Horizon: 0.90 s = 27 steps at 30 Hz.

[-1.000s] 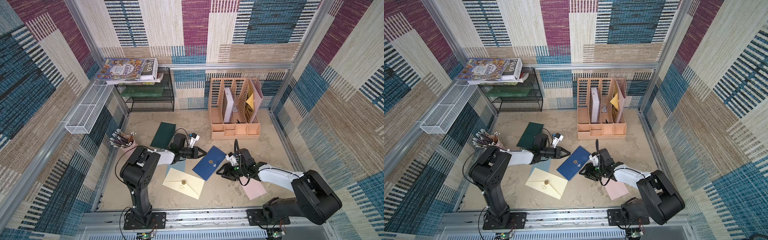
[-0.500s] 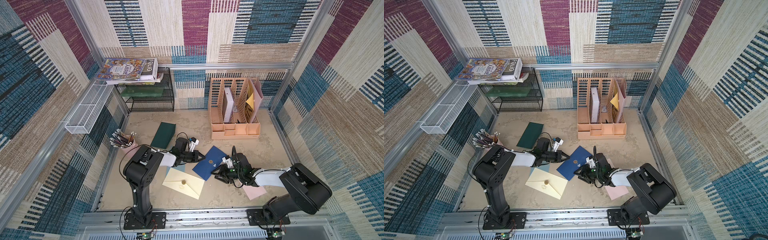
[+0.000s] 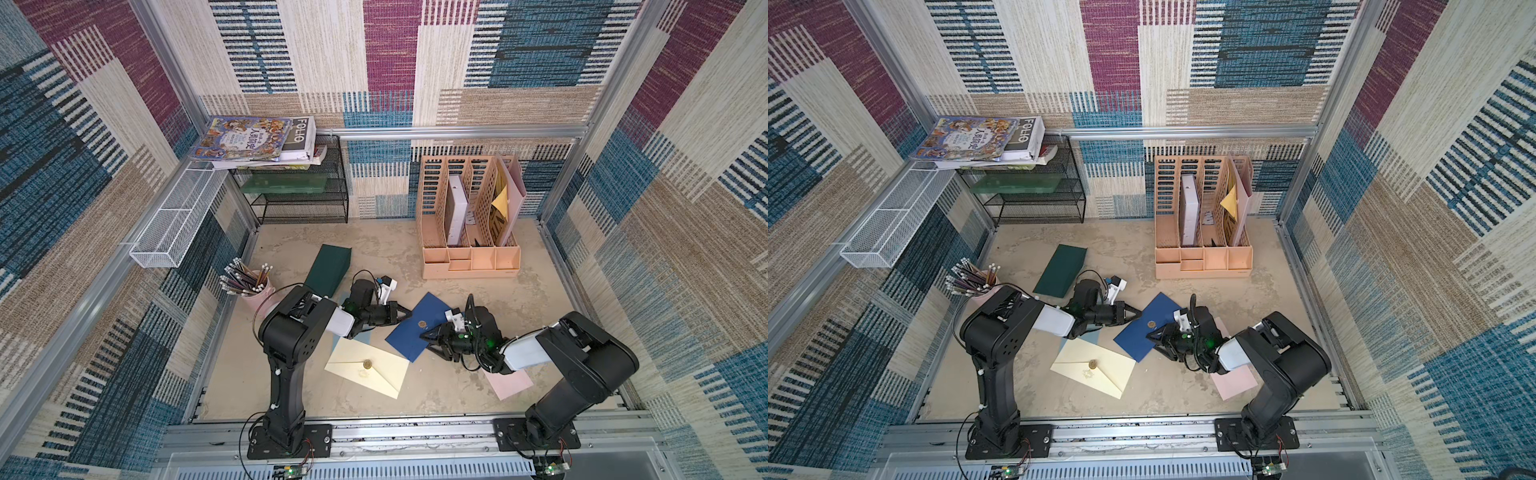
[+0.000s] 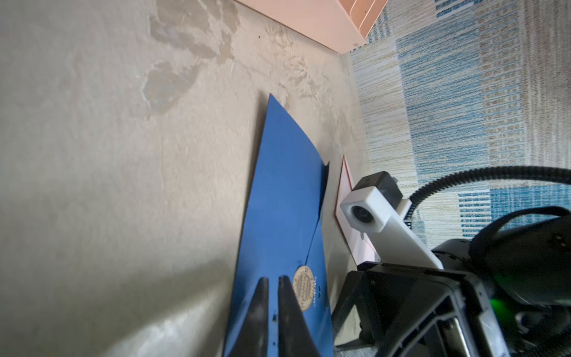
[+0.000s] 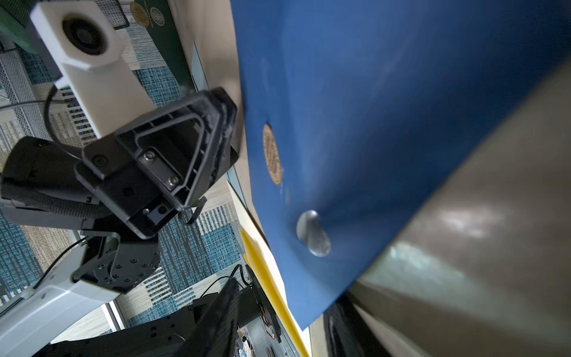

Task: Open the envelope
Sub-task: Pick up the envelope from the center of the board.

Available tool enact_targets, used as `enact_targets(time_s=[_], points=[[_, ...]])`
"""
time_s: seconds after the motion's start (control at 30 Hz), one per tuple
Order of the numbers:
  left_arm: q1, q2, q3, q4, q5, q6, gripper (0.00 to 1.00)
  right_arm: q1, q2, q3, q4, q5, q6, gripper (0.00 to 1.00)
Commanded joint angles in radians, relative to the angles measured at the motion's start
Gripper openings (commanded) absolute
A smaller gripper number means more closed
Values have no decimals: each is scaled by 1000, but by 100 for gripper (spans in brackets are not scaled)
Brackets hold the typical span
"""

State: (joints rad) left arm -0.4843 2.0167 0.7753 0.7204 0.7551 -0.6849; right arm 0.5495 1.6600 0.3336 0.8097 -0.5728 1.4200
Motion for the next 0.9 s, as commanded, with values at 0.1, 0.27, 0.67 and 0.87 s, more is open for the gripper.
enact_targets(time_s=[0.1, 0.27, 0.67, 0.87], points=[[-8, -15, -74, -56, -58, -37, 9, 6, 20, 9, -76, 96, 13, 29], [-15, -12, -68, -74, -50, -37, 8, 3, -71, 71, -255, 191, -122, 7], [-42, 42, -45, -126, -42, -68, 8, -36, -34, 248, -418, 229, -331, 0], [-35, -87, -64, -88, -52, -19, 14, -36, -48, 249, -418, 171, -368, 0]])
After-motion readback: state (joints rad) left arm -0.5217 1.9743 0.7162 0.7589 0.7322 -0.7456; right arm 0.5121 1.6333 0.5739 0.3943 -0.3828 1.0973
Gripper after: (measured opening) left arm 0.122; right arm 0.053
